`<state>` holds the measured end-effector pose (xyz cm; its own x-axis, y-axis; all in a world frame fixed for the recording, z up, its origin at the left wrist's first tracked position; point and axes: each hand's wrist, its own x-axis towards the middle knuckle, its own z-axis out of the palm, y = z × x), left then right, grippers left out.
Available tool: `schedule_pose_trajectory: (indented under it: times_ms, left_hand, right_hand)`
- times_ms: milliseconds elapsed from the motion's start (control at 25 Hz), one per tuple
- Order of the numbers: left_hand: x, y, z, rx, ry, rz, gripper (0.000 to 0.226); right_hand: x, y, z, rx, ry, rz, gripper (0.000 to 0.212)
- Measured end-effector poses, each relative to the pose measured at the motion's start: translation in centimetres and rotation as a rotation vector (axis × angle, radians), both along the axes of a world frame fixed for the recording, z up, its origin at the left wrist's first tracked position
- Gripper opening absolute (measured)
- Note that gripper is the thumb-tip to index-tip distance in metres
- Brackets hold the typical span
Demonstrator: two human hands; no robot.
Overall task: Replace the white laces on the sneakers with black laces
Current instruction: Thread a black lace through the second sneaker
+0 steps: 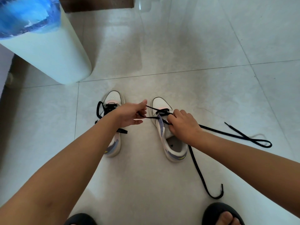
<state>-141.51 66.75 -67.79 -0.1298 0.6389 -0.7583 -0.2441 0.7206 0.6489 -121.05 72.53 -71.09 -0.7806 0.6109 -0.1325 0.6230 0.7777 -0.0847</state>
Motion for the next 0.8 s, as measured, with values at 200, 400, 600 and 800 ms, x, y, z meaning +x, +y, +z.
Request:
schedule_pose_trajectory:
  times_ms: [200, 400, 600, 800]
  left_hand:
    - [0.2, -1.2, -0.8, 0.095, -0.299, 0.22, 0.027]
    - [1.0, -1.9, -1.4, 0.149, -0.334, 0.287, 0.022]
    - [1.8, -1.3, -0.8, 0.175, -0.464, 0.413, 0.025]
    - [2.2, -1.4, -0.7, 0.064, 0.233, -0.052, 0.028]
  right_hand:
    - [-0.3, -0.7, -0.1, 0.098, 0.036, -0.023, 0.036]
    - [-0.4, -0.9, -0.3, 0.157, 0.071, -0.025, 0.037]
    - [-0.4, -1.0, -0.7, 0.206, 0.103, -0.018, 0.037]
    - [-0.7, -1.1, -0.9, 0.247, 0.116, -0.028, 0.037]
